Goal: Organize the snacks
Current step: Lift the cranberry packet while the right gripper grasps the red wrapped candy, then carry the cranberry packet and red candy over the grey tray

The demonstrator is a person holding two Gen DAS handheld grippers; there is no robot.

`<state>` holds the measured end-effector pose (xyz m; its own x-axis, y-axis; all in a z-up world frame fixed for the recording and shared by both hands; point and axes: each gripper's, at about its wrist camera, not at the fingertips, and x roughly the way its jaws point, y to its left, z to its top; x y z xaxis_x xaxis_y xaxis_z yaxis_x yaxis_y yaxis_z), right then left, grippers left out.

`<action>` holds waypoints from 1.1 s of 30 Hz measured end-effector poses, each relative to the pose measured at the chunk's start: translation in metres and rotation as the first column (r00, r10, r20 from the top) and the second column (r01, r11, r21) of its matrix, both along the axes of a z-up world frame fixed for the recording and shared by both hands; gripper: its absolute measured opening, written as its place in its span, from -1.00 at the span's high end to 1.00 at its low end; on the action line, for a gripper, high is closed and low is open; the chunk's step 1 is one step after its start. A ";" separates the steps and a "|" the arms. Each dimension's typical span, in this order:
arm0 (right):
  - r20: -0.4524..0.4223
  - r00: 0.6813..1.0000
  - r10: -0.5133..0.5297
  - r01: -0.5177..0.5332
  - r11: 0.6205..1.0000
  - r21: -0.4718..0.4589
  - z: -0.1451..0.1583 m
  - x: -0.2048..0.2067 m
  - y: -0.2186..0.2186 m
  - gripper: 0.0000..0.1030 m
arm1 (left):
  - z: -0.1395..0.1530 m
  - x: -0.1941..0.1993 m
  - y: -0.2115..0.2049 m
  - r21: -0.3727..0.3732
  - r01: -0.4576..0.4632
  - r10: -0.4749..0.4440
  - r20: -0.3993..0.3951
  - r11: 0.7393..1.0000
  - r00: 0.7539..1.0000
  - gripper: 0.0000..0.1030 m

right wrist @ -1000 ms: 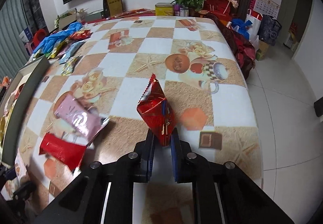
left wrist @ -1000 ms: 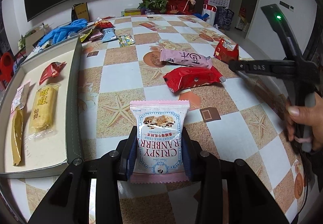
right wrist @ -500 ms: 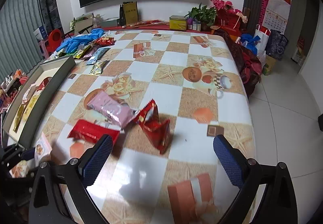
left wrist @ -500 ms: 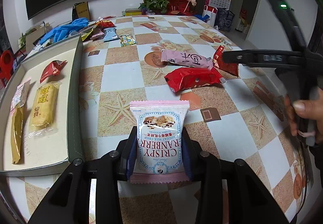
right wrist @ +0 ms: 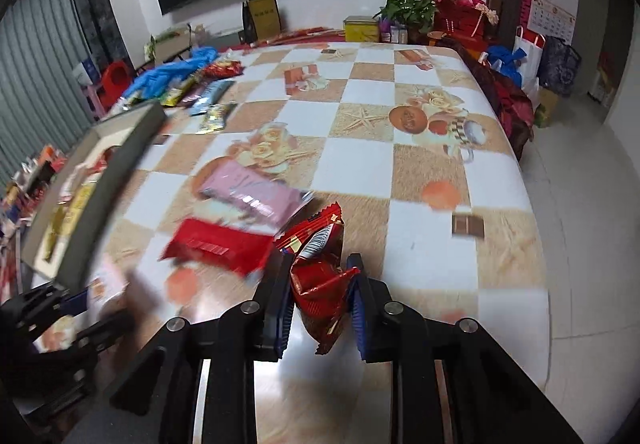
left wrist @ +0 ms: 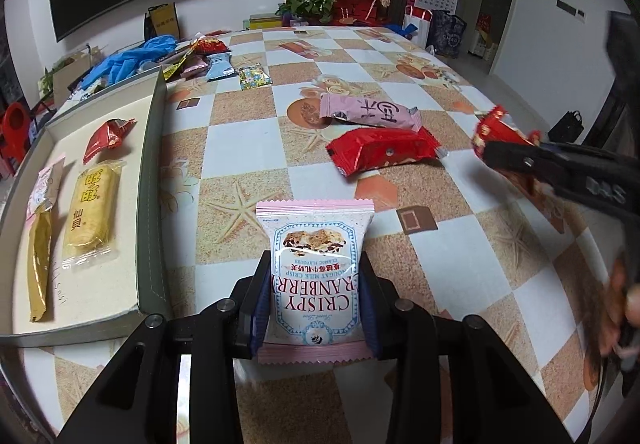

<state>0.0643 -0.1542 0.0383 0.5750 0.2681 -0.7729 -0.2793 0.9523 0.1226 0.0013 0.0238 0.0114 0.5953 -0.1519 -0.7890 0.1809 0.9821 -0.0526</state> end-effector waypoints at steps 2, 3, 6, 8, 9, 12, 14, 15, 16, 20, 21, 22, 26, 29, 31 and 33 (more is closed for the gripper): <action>0.011 1.000 0.008 -0.008 1.000 0.019 0.005 -0.024 0.005 0.49 | 0.001 -0.004 -0.001 -0.015 0.002 -0.002 -0.013 1.000 1.000 0.21; 0.015 1.000 0.009 -0.009 1.000 0.024 0.007 -0.033 0.008 0.49 | 0.003 -0.006 -0.002 -0.021 0.003 -0.004 -0.017 1.000 1.000 0.21; 0.009 1.000 0.003 -0.004 0.998 0.062 0.011 -0.051 0.013 0.49 | 0.010 -0.014 -0.004 -0.010 0.005 -0.005 -0.006 1.000 1.000 0.21; -0.001 1.000 0.014 -0.014 0.997 0.073 0.012 -0.057 0.020 0.49 | 0.013 -0.017 -0.002 -0.007 -0.006 0.006 -0.006 1.000 1.000 0.21; -0.003 1.000 0.020 -0.020 0.997 0.071 0.012 -0.058 0.022 0.49 | 0.014 -0.018 0.000 -0.006 -0.015 0.015 -0.007 1.000 1.000 0.21; -0.011 0.999 0.039 -0.038 0.996 0.081 0.014 -0.063 0.033 0.49 | 0.016 -0.020 0.008 -0.004 -0.041 0.041 -0.017 0.999 0.999 0.21; -0.011 0.999 0.048 -0.047 0.995 0.085 0.016 -0.066 0.040 0.49 | 0.017 -0.023 0.012 -0.001 -0.054 0.054 -0.020 0.999 0.998 0.21; -0.013 0.998 0.055 -0.054 0.995 0.081 0.015 -0.067 0.044 0.49 | 0.017 -0.025 0.015 0.000 -0.059 0.059 -0.020 0.998 0.998 0.21; -0.017 0.998 0.060 -0.058 0.995 0.080 0.015 -0.068 0.048 0.49 | 0.018 -0.027 0.017 0.001 -0.064 0.064 -0.019 0.998 0.998 0.21; -0.041 0.997 0.068 -0.064 0.993 0.100 0.014 -0.075 0.060 0.49 | 0.022 -0.032 0.028 -0.001 -0.090 0.090 -0.016 0.996 0.996 0.21; -0.039 0.997 0.071 -0.067 0.993 0.098 0.016 -0.078 0.064 0.49 | 0.024 -0.034 0.032 -0.005 -0.097 0.097 -0.011 0.995 0.995 0.21; -0.035 0.997 0.075 -0.071 0.993 0.093 0.016 -0.079 0.068 0.49 | 0.026 -0.035 0.035 -0.006 -0.104 0.103 -0.006 0.995 0.995 0.21; -0.021 0.995 0.094 -0.092 0.991 0.096 0.023 -0.083 0.083 0.49 | 0.035 -0.038 0.048 -0.015 -0.130 0.131 0.009 0.991 0.991 0.21; -0.009 0.992 0.122 -0.121 0.988 0.093 0.030 -0.084 0.098 0.49 | 0.040 -0.040 0.060 -0.020 -0.154 0.155 0.016 0.988 0.988 0.21; -0.005 0.990 0.140 -0.139 0.986 0.093 0.033 -0.083 0.108 0.49 | 0.042 -0.040 0.068 -0.019 -0.174 0.174 0.019 0.985 0.984 0.21; -0.003 0.988 0.156 -0.155 0.984 0.093 0.035 -0.082 0.118 0.49 | 0.043 -0.041 0.078 -0.020 -0.196 0.196 0.018 0.980 0.980 0.21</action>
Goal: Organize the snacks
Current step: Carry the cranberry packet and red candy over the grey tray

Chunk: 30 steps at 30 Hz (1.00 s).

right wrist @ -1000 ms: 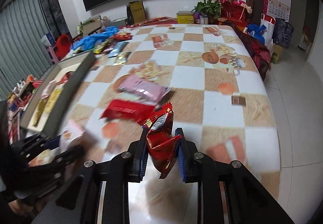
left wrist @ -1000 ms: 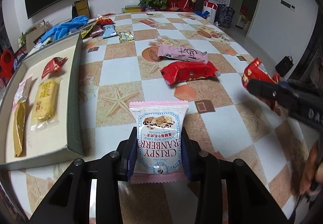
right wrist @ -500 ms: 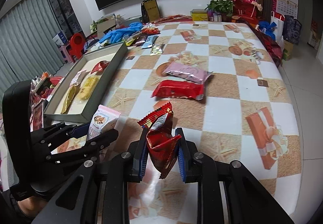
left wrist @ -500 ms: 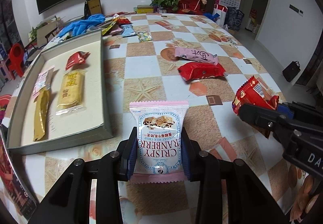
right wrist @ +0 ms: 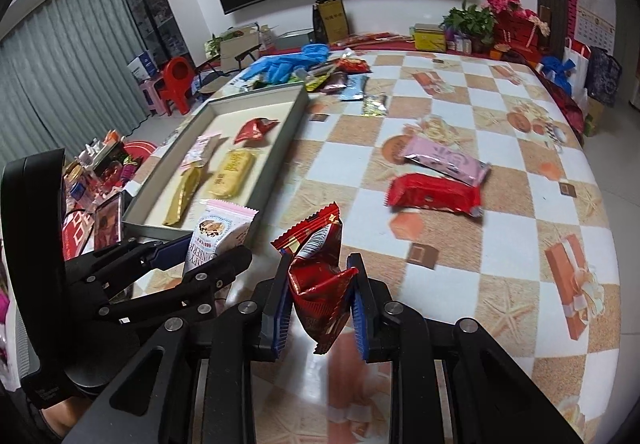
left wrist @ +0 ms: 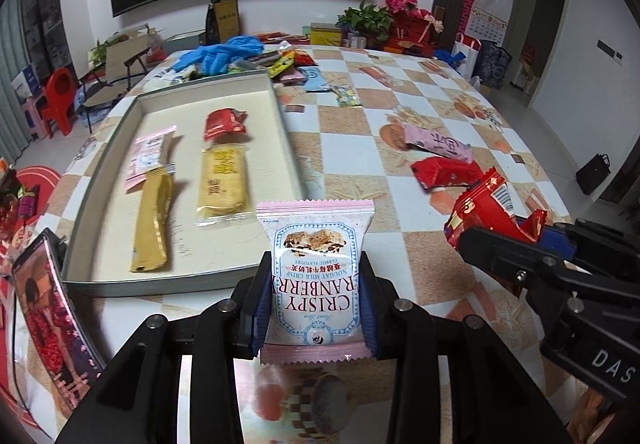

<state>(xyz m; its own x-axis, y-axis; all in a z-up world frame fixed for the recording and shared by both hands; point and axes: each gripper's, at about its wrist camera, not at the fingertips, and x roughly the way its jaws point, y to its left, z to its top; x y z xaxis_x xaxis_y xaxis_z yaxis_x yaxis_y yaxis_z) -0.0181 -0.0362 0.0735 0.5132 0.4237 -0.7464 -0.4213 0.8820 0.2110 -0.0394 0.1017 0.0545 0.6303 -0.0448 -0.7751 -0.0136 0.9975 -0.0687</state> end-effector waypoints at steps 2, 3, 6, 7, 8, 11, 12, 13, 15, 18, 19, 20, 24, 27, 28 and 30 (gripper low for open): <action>0.005 1.000 0.016 -0.016 1.000 -0.008 0.002 0.001 0.009 0.49 | 0.000 0.000 0.008 -0.005 -0.018 0.018 -0.001 1.000 1.000 0.21; 0.006 1.000 0.022 -0.022 1.000 -0.012 0.003 0.002 0.013 0.49 | 0.000 0.000 0.012 -0.007 -0.029 0.029 -0.001 1.000 1.000 0.21; 0.009 0.999 0.038 -0.038 0.999 -0.015 0.005 0.006 0.023 0.49 | 0.001 0.002 0.023 -0.006 -0.054 0.054 -0.001 0.999 0.999 0.21; 0.008 0.999 0.043 -0.043 0.999 -0.013 0.006 0.007 0.026 0.49 | 0.001 0.002 0.027 -0.006 -0.061 0.061 0.000 0.998 0.998 0.21; 0.009 0.999 0.047 -0.047 0.999 -0.014 0.006 0.008 0.029 0.49 | 0.001 0.002 0.030 -0.006 -0.067 0.067 -0.001 0.998 0.998 0.21; 0.004 0.998 0.066 -0.066 0.998 -0.019 0.008 0.012 0.040 0.49 | 0.002 0.004 0.037 -0.003 -0.083 0.083 -0.001 0.997 0.997 0.21; 0.001 0.998 0.071 -0.071 0.997 -0.021 0.008 0.014 0.043 0.49 | 0.001 0.004 0.040 -0.002 -0.090 0.090 0.000 0.996 0.996 0.21; -0.002 0.997 0.075 -0.075 0.997 -0.022 0.008 0.015 0.046 0.49 | 0.001 0.005 0.042 -0.001 -0.095 0.095 -0.001 0.996 0.996 0.21; -0.003 0.996 0.087 -0.087 0.996 -0.023 0.009 0.017 0.053 0.49 | 0.001 0.006 0.046 0.005 -0.105 0.105 -0.004 0.994 0.994 0.21; 0.000 0.994 0.108 -0.108 0.994 -0.030 0.011 0.019 0.064 0.49 | 0.000 0.008 0.053 0.012 -0.124 0.124 -0.008 0.992 0.992 0.21; 0.000 0.994 0.114 -0.114 0.993 -0.032 0.011 0.020 0.068 0.49 | 0.000 0.008 0.056 0.015 -0.130 0.130 -0.010 0.991 0.991 0.21; 0.000 0.993 0.119 -0.119 0.992 -0.035 0.011 0.021 0.071 0.49 | 0.000 0.010 0.059 0.019 -0.138 0.139 -0.012 0.990 0.990 0.21; -0.003 0.991 0.135 -0.135 0.990 -0.036 0.012 0.026 0.084 0.49 | -0.001 0.013 0.071 0.019 -0.165 0.165 -0.027 0.986 0.986 0.21; -0.008 0.989 0.145 -0.146 0.989 -0.033 0.012 0.030 0.093 0.49 | -0.003 0.015 0.078 0.016 -0.181 0.181 -0.039 0.983 0.983 0.21; -0.008 0.989 0.149 -0.150 0.988 -0.033 0.012 0.030 0.095 0.49 | -0.004 0.016 0.080 0.017 -0.186 0.186 -0.044 0.982 0.982 0.21; -0.008 0.987 0.159 -0.159 0.987 -0.037 0.012 0.032 0.102 0.49 | -0.006 0.018 0.085 0.014 -0.196 0.196 -0.054 0.981 0.979 0.21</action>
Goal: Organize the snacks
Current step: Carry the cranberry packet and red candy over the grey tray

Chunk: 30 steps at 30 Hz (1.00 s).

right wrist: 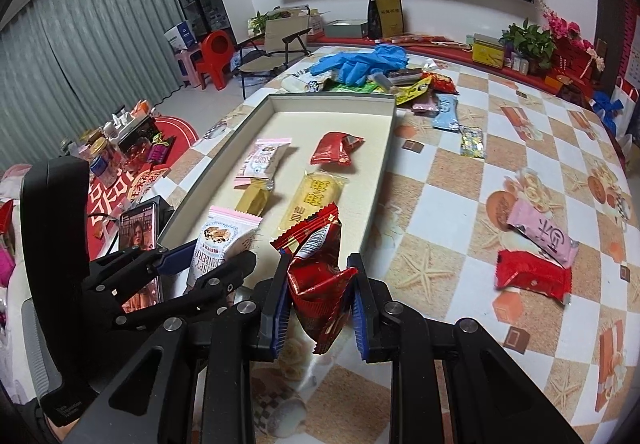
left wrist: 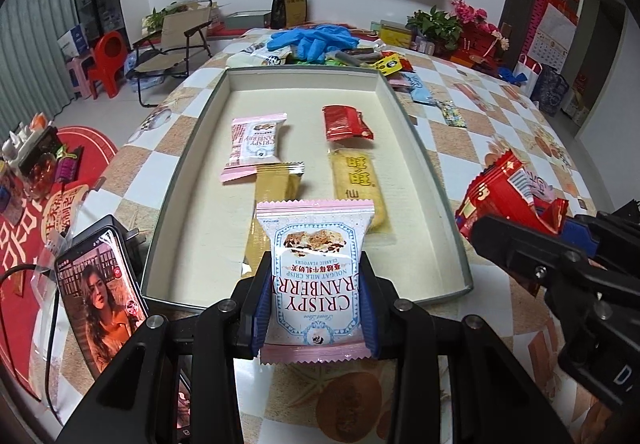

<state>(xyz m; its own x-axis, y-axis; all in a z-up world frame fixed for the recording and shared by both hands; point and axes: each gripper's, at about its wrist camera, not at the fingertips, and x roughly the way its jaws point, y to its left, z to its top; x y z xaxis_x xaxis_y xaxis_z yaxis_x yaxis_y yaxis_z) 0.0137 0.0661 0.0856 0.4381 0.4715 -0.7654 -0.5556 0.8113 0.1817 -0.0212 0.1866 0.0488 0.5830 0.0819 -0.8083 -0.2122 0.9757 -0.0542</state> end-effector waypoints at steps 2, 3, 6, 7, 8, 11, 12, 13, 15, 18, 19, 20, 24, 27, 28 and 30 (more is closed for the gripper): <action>0.001 1.000 0.011 -0.011 1.000 -0.006 -0.001 0.002 0.007 0.49 | -0.002 0.002 0.003 -0.002 -0.010 0.010 -0.007 1.000 1.000 0.21; 0.001 1.000 0.014 -0.014 1.000 -0.008 -0.001 0.004 0.009 0.49 | -0.002 0.002 0.005 -0.004 -0.015 0.015 -0.010 1.000 1.000 0.21; 0.002 1.000 0.023 -0.023 1.000 -0.014 -0.002 0.009 0.017 0.49 | -0.002 0.006 0.009 -0.009 -0.023 0.023 -0.012 1.000 1.000 0.21; 0.001 1.000 0.026 -0.026 1.000 -0.016 -0.002 0.010 0.020 0.49 | -0.002 0.007 0.010 -0.008 -0.025 0.024 -0.013 1.000 1.000 0.21; -0.002 1.000 0.028 -0.028 0.999 -0.016 -0.002 0.012 0.022 0.49 | -0.002 0.008 0.012 -0.006 -0.027 0.026 -0.015 1.000 1.000 0.21; 0.001 0.999 0.034 -0.034 0.999 -0.023 -0.002 0.017 0.029 0.49 | -0.003 0.012 0.016 -0.010 -0.036 0.036 -0.023 0.999 0.999 0.21; 0.001 0.999 0.036 -0.036 0.999 -0.025 -0.002 0.019 0.031 0.49 | -0.003 0.013 0.017 -0.012 -0.039 0.039 -0.024 0.999 0.999 0.21; 0.001 0.999 0.036 -0.036 0.999 -0.024 -0.001 0.021 0.032 0.49 | -0.003 0.015 0.018 -0.014 -0.041 0.041 -0.026 0.999 0.999 0.21; -0.003 0.999 0.038 -0.038 0.999 -0.022 -0.001 0.024 0.035 0.49 | -0.005 0.017 0.021 -0.021 -0.047 0.046 -0.032 0.999 0.998 0.21; -0.004 0.999 0.040 -0.040 0.999 -0.025 -0.002 0.028 0.039 0.49 | -0.006 0.020 0.022 -0.025 -0.052 0.051 -0.037 0.998 0.998 0.21; -0.005 0.999 0.040 -0.040 0.999 -0.026 -0.002 0.029 0.040 0.49 | -0.006 0.021 0.022 -0.027 -0.052 0.051 -0.039 0.998 0.998 0.21; -0.005 0.999 0.040 -0.040 0.999 -0.026 -0.002 0.031 0.041 0.49 | -0.006 0.022 0.022 -0.028 -0.053 0.052 -0.041 0.998 0.998 0.21; -0.011 0.999 0.031 -0.031 0.999 -0.020 -0.002 0.039 0.043 0.49 | -0.004 0.026 0.025 -0.044 -0.064 0.062 -0.041 0.997 0.997 0.21; -0.018 0.999 0.026 -0.027 0.999 -0.018 -0.002 0.044 0.043 0.49 | 0.001 0.029 0.026 -0.045 -0.067 0.066 -0.033 0.997 0.997 0.21; -0.021 0.999 0.025 -0.025 1.000 -0.016 -0.002 0.045 0.044 0.49 | 0.002 0.031 0.026 -0.045 -0.068 0.067 -0.032 0.997 0.997 0.21; -0.027 0.999 0.021 -0.021 1.000 -0.009 -0.001 0.048 0.043 0.49 | 0.002 0.034 0.028 -0.050 -0.074 0.072 -0.035 0.996 0.997 0.21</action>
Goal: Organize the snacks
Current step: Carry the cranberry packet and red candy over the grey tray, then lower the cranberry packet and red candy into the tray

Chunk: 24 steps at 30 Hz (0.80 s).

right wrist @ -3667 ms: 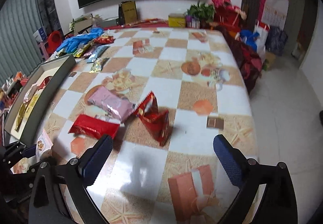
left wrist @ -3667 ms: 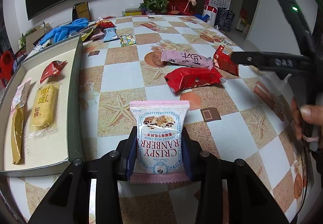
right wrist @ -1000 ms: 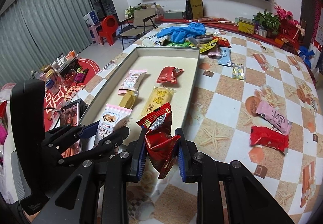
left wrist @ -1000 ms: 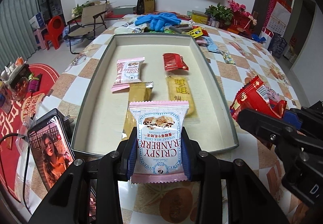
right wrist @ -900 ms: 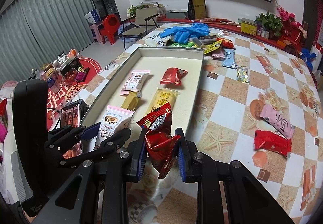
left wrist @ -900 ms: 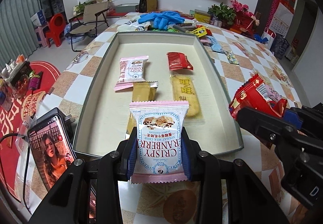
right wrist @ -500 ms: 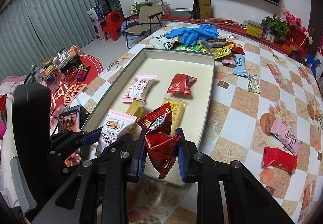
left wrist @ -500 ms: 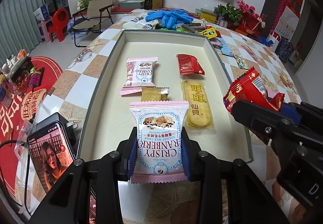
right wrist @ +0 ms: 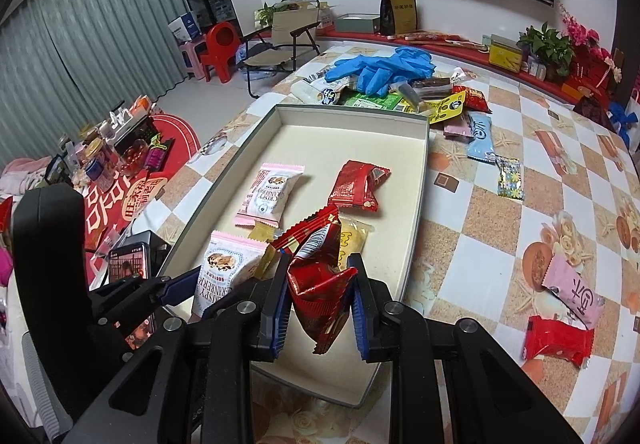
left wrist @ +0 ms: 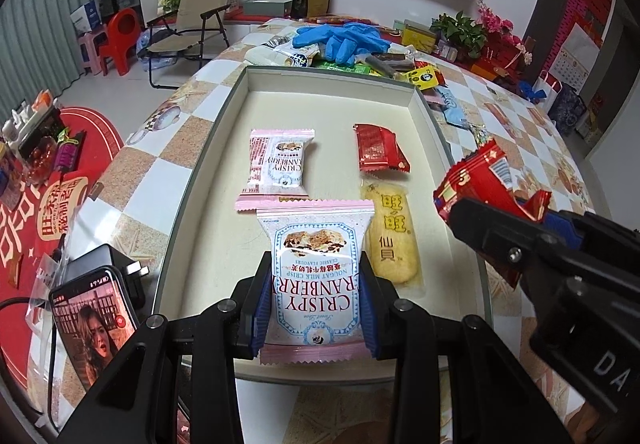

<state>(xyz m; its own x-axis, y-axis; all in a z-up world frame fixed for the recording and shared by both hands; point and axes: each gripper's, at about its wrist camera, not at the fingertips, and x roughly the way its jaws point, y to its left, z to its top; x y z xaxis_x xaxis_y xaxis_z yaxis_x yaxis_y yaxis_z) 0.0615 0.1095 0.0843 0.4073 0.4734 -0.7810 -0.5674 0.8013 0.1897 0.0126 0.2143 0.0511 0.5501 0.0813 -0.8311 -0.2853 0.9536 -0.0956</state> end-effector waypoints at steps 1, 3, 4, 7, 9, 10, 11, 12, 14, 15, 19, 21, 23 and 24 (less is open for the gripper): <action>-0.002 1.000 -0.003 0.003 1.000 0.001 0.000 0.001 0.000 0.49 | 0.000 0.001 0.001 -0.005 -0.002 0.002 -0.002 1.000 1.000 0.21; -0.006 1.000 -0.006 0.006 1.000 0.002 0.001 0.003 -0.001 0.49 | 0.000 0.003 0.002 -0.012 -0.005 0.005 -0.006 1.000 1.000 0.21; -0.008 1.000 -0.007 0.007 1.000 0.002 0.001 0.004 0.000 0.49 | 0.000 0.002 0.003 -0.013 -0.005 0.005 -0.008 1.000 1.000 0.21; -0.009 1.000 -0.006 0.006 1.000 0.002 0.003 0.006 0.001 0.49 | 0.000 -0.002 0.003 -0.020 -0.003 0.002 -0.011 1.000 1.000 0.21; -0.006 1.000 -0.003 0.003 1.000 0.008 0.004 0.006 0.001 0.49 | 0.000 -0.005 0.005 -0.032 -0.001 0.000 -0.013 1.000 1.000 0.21; -0.005 1.000 -0.001 0.001 1.000 0.009 0.005 0.005 0.002 0.49 | 0.001 -0.007 0.004 -0.034 0.000 0.000 -0.014 0.999 1.000 0.21; -0.005 1.000 0.003 -0.003 1.000 0.011 0.006 0.004 0.003 0.49 | 0.002 -0.009 0.005 -0.035 0.001 -0.001 -0.013 0.999 1.000 0.21; -0.004 1.000 0.006 -0.006 1.000 0.013 0.007 0.003 0.004 0.49 | 0.004 -0.011 0.004 -0.035 0.002 -0.003 -0.011 0.999 1.000 0.21; -0.004 1.000 0.012 -0.012 1.000 0.019 0.008 0.000 0.005 0.49 | 0.008 -0.016 0.004 -0.037 0.005 -0.005 -0.006 0.999 1.000 0.21; -0.005 1.000 0.015 -0.015 1.000 0.025 0.009 -0.002 0.005 0.49 | 0.010 -0.018 0.004 -0.041 0.005 -0.005 -0.003 0.999 1.000 0.21; -0.007 1.000 0.024 -0.024 0.998 0.056 0.016 -0.012 0.003 0.49 | 0.028 -0.025 0.005 -0.065 -0.001 0.003 0.027 0.998 1.000 0.21; -0.002 1.000 0.028 -0.027 0.996 0.088 0.025 -0.017 -0.001 0.49 | 0.041 -0.027 0.006 -0.070 0.003 0.001 0.050 0.998 0.999 0.21; 0.013 0.999 0.030 -0.031 0.993 0.115 0.037 -0.022 -0.004 0.49 | 0.056 -0.027 0.006 -0.077 0.009 -0.003 0.076 0.997 0.997 0.21; 0.024 0.999 0.033 -0.036 0.991 0.132 0.046 -0.024 -0.005 0.49 | 0.065 -0.026 0.004 -0.080 0.014 -0.007 0.095 0.997 0.995 0.21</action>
<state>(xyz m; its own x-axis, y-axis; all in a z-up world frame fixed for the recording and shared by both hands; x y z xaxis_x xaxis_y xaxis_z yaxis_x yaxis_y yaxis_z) 0.0377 0.1041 0.1306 0.4049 0.5859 -0.7020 -0.5994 0.7498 0.2801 -0.0132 0.2187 0.1165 0.6267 0.0104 -0.7792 -0.2616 0.9447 -0.1979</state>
